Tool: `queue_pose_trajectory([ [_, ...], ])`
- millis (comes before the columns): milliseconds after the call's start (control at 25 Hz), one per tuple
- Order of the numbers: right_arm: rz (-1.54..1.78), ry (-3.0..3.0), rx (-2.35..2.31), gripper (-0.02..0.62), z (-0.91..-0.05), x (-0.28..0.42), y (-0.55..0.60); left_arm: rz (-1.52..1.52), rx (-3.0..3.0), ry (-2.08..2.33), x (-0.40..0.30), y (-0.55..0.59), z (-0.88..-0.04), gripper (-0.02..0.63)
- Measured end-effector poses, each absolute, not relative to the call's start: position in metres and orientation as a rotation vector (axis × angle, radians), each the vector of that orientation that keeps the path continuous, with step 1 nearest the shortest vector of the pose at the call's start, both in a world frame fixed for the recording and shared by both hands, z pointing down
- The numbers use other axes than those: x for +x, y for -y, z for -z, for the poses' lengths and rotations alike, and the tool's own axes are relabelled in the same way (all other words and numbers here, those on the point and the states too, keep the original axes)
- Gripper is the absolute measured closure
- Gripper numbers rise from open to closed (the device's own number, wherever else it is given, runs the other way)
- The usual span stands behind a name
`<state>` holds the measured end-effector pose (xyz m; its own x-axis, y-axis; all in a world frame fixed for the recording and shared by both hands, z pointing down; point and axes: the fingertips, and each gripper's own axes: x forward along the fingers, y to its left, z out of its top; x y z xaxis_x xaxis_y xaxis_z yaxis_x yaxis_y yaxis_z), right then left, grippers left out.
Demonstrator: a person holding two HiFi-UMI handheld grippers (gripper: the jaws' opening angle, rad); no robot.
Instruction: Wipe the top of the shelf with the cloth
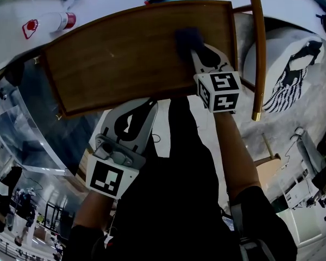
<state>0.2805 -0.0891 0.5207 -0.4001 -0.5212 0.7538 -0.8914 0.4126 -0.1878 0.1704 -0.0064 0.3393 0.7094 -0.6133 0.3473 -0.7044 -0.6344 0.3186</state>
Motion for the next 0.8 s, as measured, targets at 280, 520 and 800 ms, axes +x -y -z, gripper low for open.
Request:
queue_pose_trajectory([
  [280,-0.759,2.013,1.231,0.529,-0.521,0.303,0.089,-0.281,2.484,1.01,0.176,0.006,-0.339,0.586],
  [520,-0.726,2.018,1.279,0.529,-0.509,0.304,0.088,-0.258,2.47,1.041,0.163,0.002,-0.337,0.586],
  [800,-0.72,2.113,1.178,0.529,-0.488,0.231,0.074,-0.241,2.422,1.138,0.106,-0.012,-0.334,0.586],
])
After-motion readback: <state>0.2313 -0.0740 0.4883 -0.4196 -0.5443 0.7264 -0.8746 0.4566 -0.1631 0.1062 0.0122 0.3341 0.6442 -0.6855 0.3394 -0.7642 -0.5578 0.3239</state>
